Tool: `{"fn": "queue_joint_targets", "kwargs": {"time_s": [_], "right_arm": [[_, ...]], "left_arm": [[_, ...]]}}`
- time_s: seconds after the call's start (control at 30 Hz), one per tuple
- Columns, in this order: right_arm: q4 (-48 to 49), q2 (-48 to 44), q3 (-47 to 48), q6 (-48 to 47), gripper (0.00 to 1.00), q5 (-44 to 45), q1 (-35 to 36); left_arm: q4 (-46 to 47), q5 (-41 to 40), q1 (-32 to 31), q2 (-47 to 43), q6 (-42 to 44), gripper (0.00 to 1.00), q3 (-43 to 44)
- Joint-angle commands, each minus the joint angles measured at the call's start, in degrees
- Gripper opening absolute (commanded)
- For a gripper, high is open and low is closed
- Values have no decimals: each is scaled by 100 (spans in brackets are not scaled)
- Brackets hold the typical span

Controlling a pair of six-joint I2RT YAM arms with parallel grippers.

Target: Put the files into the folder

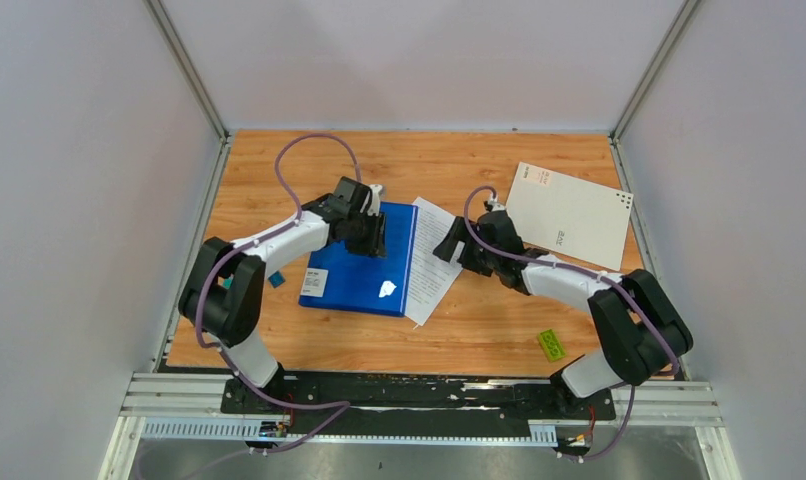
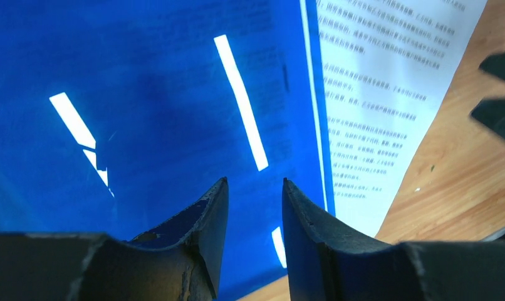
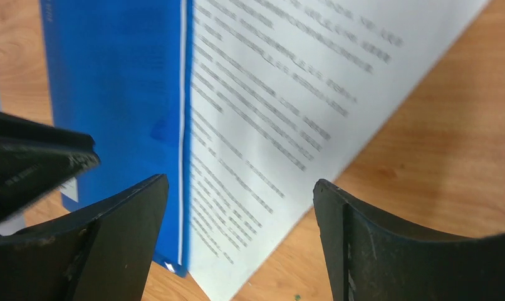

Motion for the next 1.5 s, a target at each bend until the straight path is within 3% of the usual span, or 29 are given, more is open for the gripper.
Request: {"fn": "queue_joint_targets", "kwargs": {"time_s": [0.0, 0.3, 0.53, 0.93, 1.13, 1.3, 1.47], "right_arm": [[-331, -304, -289, 244, 88, 347, 34], [51, -194, -749, 1179, 87, 423, 88], [56, 9, -625, 1622, 87, 1057, 513], [2804, -79, -1314, 1587, 86, 678, 511], [3496, 157, -1406, 1679, 85, 426, 485], [3380, 233, -1453, 1961, 82, 406, 460], [1227, -219, -802, 1146, 73, 798, 87]], "left_arm": [[242, -76, -32, 509, 81, 44, 585], [216, -281, -13, 1114, 112, 42, 664], [237, -147, 40, 1143, 124, 41, 457], [372, 231, 68, 1033, 11, 40, 221], [515, 415, 65, 963, -137, 40, 130], [520, 497, 68, 907, -130, 40, 102], [485, 420, 72, 753, -63, 40, 86]]}}
